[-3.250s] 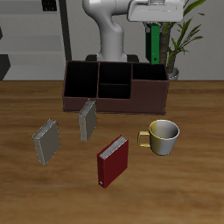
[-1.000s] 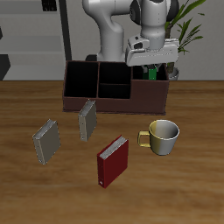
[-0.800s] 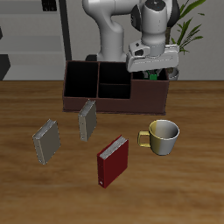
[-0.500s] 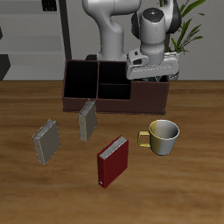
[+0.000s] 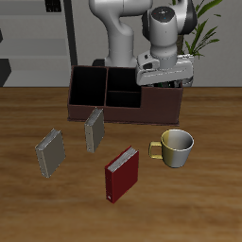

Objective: Place the green book into the back desk caddy's right compartment

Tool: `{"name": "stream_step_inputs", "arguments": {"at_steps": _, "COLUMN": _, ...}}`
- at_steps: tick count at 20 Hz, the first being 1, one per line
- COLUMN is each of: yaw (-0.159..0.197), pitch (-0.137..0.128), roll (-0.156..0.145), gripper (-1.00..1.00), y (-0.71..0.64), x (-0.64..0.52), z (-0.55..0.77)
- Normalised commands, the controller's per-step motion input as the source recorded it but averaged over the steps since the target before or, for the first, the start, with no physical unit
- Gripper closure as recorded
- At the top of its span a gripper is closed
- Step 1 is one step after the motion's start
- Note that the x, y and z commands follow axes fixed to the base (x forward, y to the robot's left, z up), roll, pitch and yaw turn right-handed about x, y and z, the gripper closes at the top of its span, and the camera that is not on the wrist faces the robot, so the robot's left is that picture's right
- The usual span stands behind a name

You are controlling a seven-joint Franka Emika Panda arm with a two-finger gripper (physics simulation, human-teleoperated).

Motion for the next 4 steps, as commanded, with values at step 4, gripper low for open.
{"name": "stream_step_inputs", "arguments": {"at_steps": 4, "yaw": -0.045, "pitch": 0.003, "roll": 0.014, "gripper": -1.0, "y": -0.02, "x": -0.01, "z": 0.11}}
